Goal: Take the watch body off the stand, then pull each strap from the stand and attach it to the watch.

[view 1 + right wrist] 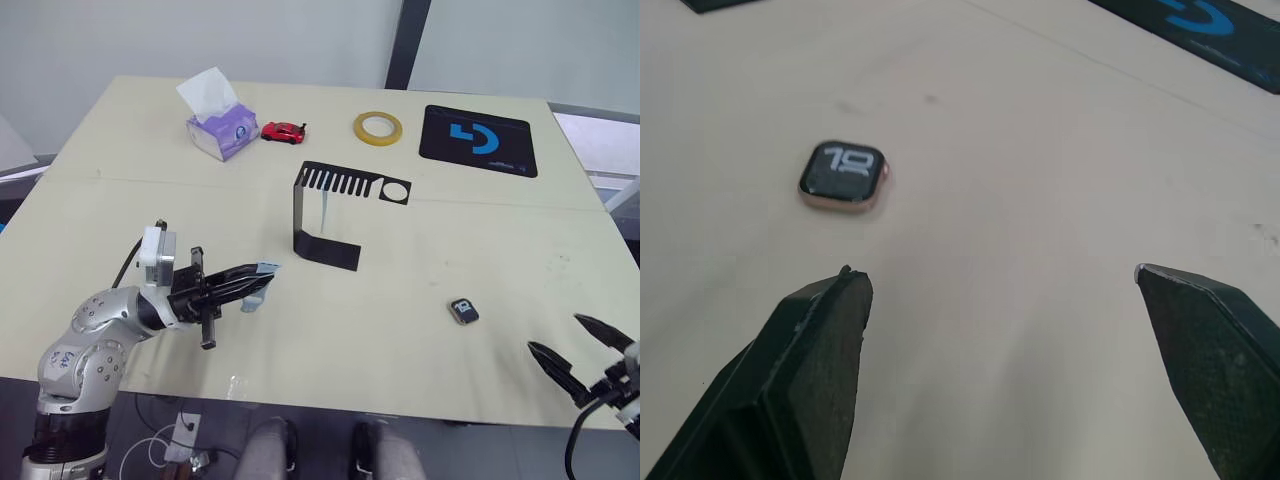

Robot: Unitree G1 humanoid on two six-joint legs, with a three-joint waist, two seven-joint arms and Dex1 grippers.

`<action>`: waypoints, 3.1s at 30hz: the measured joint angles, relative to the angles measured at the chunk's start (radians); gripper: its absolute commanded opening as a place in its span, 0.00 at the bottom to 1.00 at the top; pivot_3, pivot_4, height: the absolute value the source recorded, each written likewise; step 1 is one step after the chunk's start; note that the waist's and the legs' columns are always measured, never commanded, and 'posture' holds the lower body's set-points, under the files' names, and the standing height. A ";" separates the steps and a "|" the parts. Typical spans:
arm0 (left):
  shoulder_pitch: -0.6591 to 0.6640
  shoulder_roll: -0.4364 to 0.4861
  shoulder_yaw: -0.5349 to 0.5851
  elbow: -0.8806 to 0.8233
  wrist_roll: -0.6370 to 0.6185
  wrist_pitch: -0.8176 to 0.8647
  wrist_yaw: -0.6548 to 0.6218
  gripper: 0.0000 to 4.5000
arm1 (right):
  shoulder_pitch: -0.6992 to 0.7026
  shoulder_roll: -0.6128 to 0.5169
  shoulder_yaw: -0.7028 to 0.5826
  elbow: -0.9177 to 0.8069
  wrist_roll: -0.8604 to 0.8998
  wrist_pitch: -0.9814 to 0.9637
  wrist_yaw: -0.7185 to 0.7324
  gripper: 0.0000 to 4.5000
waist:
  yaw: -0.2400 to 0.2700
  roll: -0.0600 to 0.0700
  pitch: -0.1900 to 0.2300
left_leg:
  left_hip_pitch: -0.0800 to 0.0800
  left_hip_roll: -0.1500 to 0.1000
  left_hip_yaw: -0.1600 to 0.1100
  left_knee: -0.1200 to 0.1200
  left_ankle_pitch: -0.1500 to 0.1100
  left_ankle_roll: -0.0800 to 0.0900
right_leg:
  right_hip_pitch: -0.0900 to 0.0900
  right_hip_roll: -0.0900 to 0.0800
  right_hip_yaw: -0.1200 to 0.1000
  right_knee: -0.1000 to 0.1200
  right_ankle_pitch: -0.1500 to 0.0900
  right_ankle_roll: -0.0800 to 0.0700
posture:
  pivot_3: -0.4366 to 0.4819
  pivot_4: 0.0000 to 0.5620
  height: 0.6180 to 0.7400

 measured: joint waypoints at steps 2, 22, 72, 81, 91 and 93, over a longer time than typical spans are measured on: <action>-0.001 -0.004 -0.006 0.001 0.000 0.000 0.000 0.00 | 0.034 0.026 -0.012 -0.001 0.002 -0.013 -0.016 0.99 | -0.001 0.000 0.000 | 0.000 0.000 0.000 0.000 -0.001 -0.001 | 0.000 0.000 0.000 0.000 0.000 0.000 | 0.48 0.27 1.00; -0.059 -0.068 -0.132 -0.030 0.034 -0.021 0.032 0.00 | -0.145 0.134 0.295 -0.401 -0.079 0.393 -0.470 0.99 | -0.001 0.006 0.000 | 0.000 0.000 0.000 0.001 0.001 0.000 | 0.000 0.001 0.000 0.001 0.000 -0.001 | 0.48 0.27 1.00; -0.063 -0.079 -0.193 -0.057 0.041 -0.004 0.052 0.00 | -0.236 0.121 0.426 -0.310 -0.090 0.536 -0.474 0.81 | -0.002 0.005 -0.001 | 0.000 0.000 0.000 0.002 0.001 0.001 | 0.000 0.002 0.000 0.002 0.000 -0.001 | 0.48 0.27 1.00; -0.063 -0.079 -0.193 -0.053 0.045 -0.004 0.049 0.00 | -0.244 0.143 0.439 -0.293 -0.089 0.510 -0.475 0.34 | -0.004 0.004 -0.002 | 0.001 0.001 0.000 0.002 0.001 0.001 | 0.000 0.002 0.001 0.003 0.000 -0.001 | 0.48 0.27 1.00; -0.063 -0.079 -0.193 -0.053 0.045 -0.004 0.049 0.00 | -0.256 0.142 0.442 -0.283 -0.083 0.518 -0.469 0.34 | -0.006 0.001 -0.003 | 0.001 0.001 0.000 0.002 0.001 0.001 | 0.000 0.002 0.001 0.003 0.000 -0.001 | 0.48 0.27 1.00; -0.063 -0.079 -0.193 -0.053 0.046 -0.004 0.049 0.00 | -0.266 0.140 0.436 -0.281 -0.067 0.536 -0.466 0.56 | -0.006 0.001 -0.003 | 0.001 0.001 0.000 0.002 0.001 0.001 | 0.000 0.002 0.001 0.003 0.000 -0.001 | 0.48 0.27 1.00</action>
